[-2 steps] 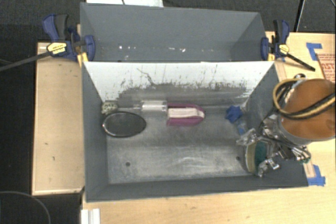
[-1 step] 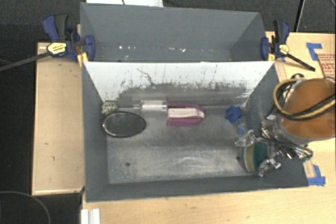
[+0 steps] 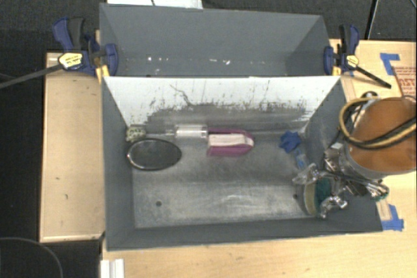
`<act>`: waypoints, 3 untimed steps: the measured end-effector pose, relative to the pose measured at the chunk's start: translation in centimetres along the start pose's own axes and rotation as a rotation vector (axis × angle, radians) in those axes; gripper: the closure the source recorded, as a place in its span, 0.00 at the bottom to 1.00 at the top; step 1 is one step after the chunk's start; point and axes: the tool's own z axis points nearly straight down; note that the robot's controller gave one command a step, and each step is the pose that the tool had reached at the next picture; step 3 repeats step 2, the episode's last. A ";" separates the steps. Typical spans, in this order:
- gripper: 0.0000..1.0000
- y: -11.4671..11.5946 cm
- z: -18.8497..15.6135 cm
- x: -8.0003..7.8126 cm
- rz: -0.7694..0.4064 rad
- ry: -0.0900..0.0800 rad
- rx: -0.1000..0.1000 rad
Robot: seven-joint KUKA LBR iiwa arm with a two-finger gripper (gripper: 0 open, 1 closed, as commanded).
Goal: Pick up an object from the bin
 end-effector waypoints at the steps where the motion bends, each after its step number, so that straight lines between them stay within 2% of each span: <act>1: 1.00 -0.1 -5.5 -0.3 0.007 0.017 -0.002; 2: 1.00 -0.2 -10.7 -0.6 0.012 0.018 -0.003; 3: 1.00 -0.2 -10.7 -0.6 0.012 0.018 -0.003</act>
Offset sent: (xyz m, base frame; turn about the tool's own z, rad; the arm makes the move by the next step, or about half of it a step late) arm 0.0001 -0.0001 0.0517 0.0001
